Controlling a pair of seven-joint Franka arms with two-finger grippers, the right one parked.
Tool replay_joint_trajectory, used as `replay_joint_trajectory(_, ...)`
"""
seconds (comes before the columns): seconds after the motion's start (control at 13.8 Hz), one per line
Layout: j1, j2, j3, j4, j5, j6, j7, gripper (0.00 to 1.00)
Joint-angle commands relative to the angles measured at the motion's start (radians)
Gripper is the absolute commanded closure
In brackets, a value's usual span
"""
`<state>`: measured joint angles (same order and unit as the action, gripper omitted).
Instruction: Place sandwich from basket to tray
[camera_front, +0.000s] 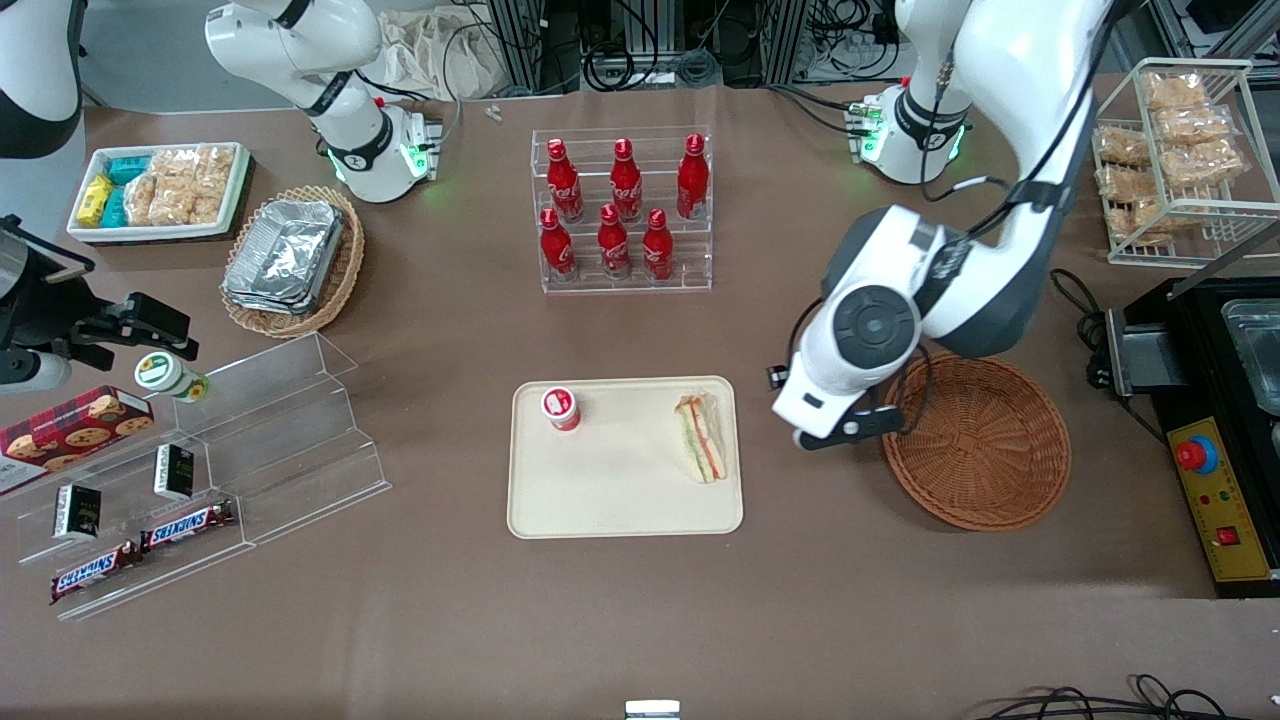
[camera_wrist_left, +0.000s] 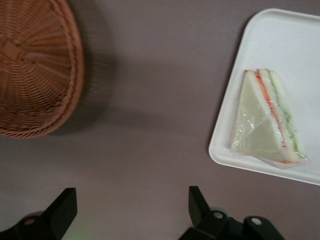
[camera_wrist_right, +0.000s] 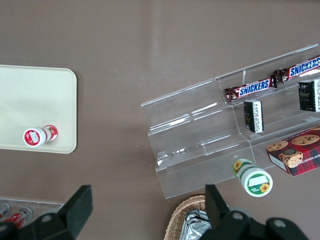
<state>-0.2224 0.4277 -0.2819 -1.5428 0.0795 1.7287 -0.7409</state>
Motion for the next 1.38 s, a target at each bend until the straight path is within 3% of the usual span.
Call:
replay_joint_trajectory(0.0,0.075,-0.076,-0.005,-0.039,0.009,-0.024,0.044,0.01)
replay_joint_trajectory(0.36,0.239,-0.184,-0.006,-0.030,-0.009,-0.148,0.277,0.01)
replay_joint_trajectory(0.8,0.391,-0.262,0.016,0.006,-0.018,-0.178,0.681,0.01)
replay_joint_trajectory(1.31,0.403,-0.199,0.015,0.114,0.000,-0.179,0.693,0.01)
